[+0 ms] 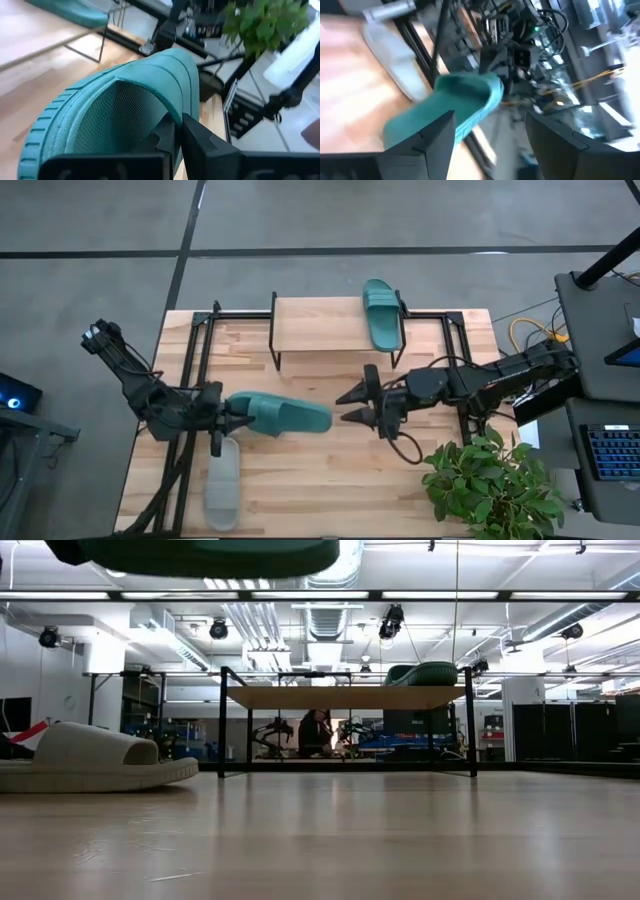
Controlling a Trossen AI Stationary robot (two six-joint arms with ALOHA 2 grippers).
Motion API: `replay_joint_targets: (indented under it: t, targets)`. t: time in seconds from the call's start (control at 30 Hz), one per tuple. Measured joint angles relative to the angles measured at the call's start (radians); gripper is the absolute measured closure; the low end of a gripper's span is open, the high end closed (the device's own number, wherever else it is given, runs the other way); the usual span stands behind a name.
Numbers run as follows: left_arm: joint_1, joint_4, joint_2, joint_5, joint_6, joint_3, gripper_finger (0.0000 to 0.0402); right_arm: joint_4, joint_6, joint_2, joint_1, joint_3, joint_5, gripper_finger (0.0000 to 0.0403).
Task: Pick and place slides into the shelf
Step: Put the green slide on the shelf
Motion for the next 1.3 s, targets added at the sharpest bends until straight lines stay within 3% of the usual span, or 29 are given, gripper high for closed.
replay_joint_targets:
  t: [0.27, 0.4, 0.8, 1.3]
  targets:
    - [0.001, 0.239, -0.055, -0.038, 0.22, 0.0, 0.0402, -0.027, -0.282, 0.001, 0.008, 0.0, 0.293, 0.0172]
    - [0.001, 0.25, -0.079, -0.038, 0.226, 0.001, 0.0402, -0.031, -0.327, 0.002, 0.008, 0.0, 0.366, 0.0172]
    - [0.002, 0.295, -0.071, -0.113, 0.223, -0.002, 0.0401, 0.008, -0.342, 0.008, 0.015, 0.0, 0.304, 0.0172]
    - [0.008, 0.4, -0.088, -0.175, 0.197, -0.078, 0.0401, 0.033, -0.537, 0.024, 0.019, -0.001, 0.286, 0.0172]
